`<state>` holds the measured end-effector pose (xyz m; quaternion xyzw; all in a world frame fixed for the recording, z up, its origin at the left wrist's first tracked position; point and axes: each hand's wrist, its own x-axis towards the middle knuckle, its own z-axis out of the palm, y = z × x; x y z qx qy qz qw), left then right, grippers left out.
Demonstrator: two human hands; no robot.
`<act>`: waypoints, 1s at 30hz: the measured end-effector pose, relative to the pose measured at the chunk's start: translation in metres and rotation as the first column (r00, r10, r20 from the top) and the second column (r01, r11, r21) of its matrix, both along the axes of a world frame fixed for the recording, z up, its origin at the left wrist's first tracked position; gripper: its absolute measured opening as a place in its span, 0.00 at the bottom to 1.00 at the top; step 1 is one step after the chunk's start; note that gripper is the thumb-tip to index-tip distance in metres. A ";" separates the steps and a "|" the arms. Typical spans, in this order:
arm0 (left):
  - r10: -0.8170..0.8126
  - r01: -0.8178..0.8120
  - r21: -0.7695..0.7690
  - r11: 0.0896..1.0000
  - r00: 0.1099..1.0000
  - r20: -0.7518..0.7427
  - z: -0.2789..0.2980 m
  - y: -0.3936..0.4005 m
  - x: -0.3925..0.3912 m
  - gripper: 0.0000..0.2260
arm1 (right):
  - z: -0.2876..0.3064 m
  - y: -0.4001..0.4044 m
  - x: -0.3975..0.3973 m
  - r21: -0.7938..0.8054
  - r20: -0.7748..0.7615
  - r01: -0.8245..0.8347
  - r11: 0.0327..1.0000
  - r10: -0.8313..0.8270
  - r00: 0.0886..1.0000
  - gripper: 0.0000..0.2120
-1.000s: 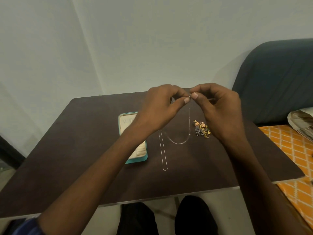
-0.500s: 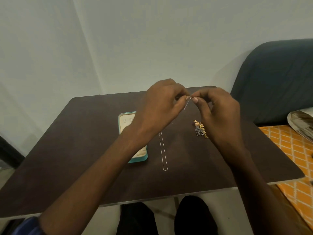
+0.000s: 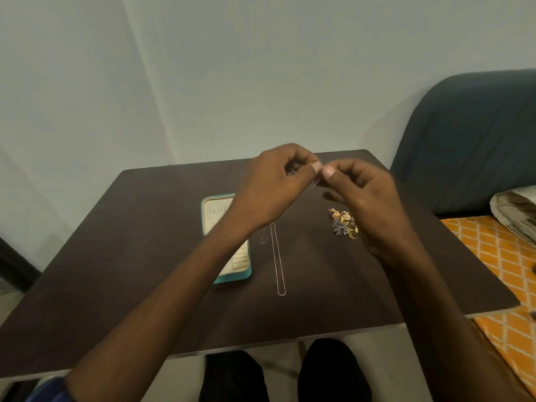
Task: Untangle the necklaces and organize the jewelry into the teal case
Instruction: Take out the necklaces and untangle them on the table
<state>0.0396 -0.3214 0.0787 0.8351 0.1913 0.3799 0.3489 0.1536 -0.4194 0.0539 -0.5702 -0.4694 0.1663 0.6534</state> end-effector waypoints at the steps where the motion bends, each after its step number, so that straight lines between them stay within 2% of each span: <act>1: -0.030 0.030 -0.042 0.999 0.999 0.015 0.003 -0.001 0.001 0.03 | -0.001 0.000 0.000 0.013 -0.122 -0.081 0.997 0.082 0.989 0.05; 4: -0.114 0.127 -0.195 0.973 0.990 0.078 0.011 -0.002 0.002 0.03 | -0.008 0.004 -0.003 0.072 -0.354 -0.208 0.976 0.220 0.909 0.08; 7: -0.147 0.203 -0.385 0.900 0.974 0.171 0.018 0.005 0.004 0.03 | -0.013 0.005 -0.003 0.085 -0.391 -0.189 0.978 0.207 0.897 0.09; 9: -0.143 0.301 -0.586 0.752 0.943 0.301 0.023 0.011 0.006 0.03 | -0.013 0.005 0.001 0.068 -0.366 -0.162 0.984 0.176 0.914 0.07; 11: -0.123 0.386 -0.712 0.586 0.911 0.393 0.024 0.016 0.008 0.03 | -0.009 0.004 0.007 0.060 -0.322 -0.144 0.988 0.156 0.934 0.07; 13: -0.103 0.456 -0.784 0.422 0.883 0.458 0.020 0.019 0.009 0.02 | 0.000 0.002 0.014 0.051 -0.270 -0.143 0.988 0.152 0.951 0.08; 15: -0.102 0.494 -0.807 0.323 0.866 0.490 0.012 0.021 0.011 0.03 | 0.012 0.002 0.021 0.010 -0.203 -0.155 0.988 0.154 0.967 0.08; 20: -0.210 0.480 -0.814 0.326 0.877 0.433 -0.011 0.018 0.017 0.14 | 0.041 0.003 0.033 -0.100 -0.132 -0.266 0.959 0.253 0.959 0.08; 22: -0.271 0.481 -0.813 0.328 0.873 0.406 -0.018 0.015 0.018 0.14 | 0.050 0.003 0.036 -0.172 -0.090 -0.305 0.937 0.294 0.952 0.08; 25: -0.311 0.474 -0.797 0.373 0.874 0.374 -0.025 0.012 0.018 0.08 | 0.062 0.001 0.040 -0.289 -0.004 -0.296 0.910 0.308 0.951 0.08; 28: -0.297 0.414 -0.765 0.494 0.907 0.299 -0.032 0.013 0.014 0.06 | 0.068 0.000 0.046 -0.324 0.034 -0.271 0.906 0.297 0.954 0.08; 30: -0.249 0.294 -0.682 0.670 0.954 0.166 -0.037 0.013 0.011 0.06 | 0.072 -0.003 0.052 -0.343 0.069 -0.245 0.907 0.284 0.956 0.08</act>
